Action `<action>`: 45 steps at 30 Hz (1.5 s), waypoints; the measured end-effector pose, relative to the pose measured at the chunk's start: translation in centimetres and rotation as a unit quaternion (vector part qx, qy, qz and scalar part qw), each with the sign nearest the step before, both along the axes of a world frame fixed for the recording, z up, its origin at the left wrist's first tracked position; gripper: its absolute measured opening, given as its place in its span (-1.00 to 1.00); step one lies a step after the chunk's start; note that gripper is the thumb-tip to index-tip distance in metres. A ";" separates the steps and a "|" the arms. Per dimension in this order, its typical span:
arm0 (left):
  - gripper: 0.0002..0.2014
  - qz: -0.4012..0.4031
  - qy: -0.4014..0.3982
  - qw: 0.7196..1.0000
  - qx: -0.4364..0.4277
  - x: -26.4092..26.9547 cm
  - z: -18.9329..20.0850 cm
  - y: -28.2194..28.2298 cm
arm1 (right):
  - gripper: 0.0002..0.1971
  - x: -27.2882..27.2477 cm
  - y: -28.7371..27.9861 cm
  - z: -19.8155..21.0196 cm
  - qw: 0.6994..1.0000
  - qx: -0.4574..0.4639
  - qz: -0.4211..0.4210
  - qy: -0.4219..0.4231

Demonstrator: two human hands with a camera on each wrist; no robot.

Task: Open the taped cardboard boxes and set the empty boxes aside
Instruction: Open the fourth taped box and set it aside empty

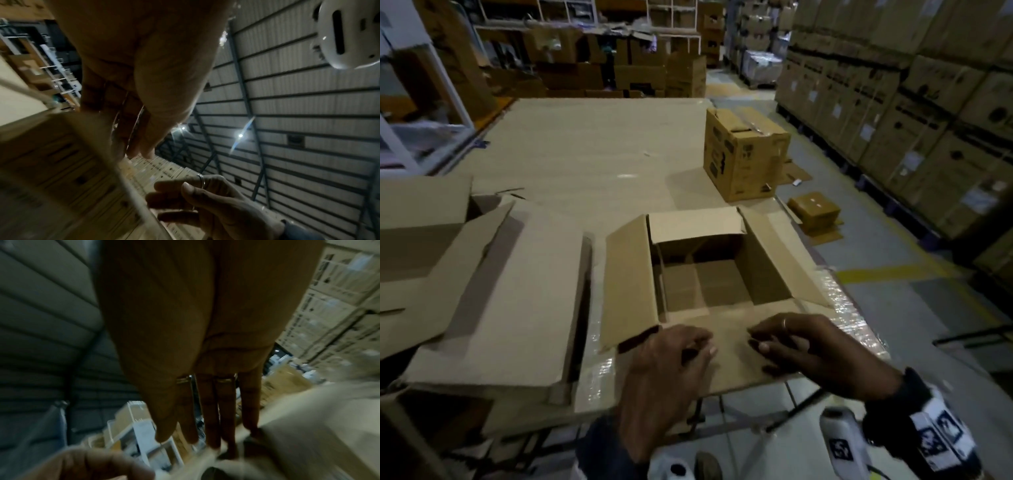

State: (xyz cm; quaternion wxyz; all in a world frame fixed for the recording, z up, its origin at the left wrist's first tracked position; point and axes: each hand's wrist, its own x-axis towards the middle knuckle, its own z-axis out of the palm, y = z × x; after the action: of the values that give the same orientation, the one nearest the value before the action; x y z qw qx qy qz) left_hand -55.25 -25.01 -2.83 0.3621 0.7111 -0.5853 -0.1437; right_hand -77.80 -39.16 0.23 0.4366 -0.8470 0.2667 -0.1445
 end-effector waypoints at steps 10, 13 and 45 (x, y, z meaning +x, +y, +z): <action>-0.69 0.055 -0.091 0.992 -0.071 0.3 -4.8 -2.8 | -0.56 3.9 -2.0 -6.6 0.986 -0.156 -0.031 -0.056; -0.74 0.040 -0.128 0.990 -0.051 0.9 -5.5 -4.9 | -0.64 5.7 -2.7 -7.3 0.979 -0.196 -0.039 -0.046; -0.86 0.009 -0.170 0.981 -0.091 5.1 -5.7 -4.7 | -0.77 3.1 -5.3 -5.7 0.970 -0.204 -0.128 0.015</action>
State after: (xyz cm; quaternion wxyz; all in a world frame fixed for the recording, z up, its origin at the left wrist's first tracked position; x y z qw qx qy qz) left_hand -50.12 -29.75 -8.53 0.3219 0.6943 -0.6427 0.0369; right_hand -74.73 -44.47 -5.52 0.2282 -0.8792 0.3440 -0.2378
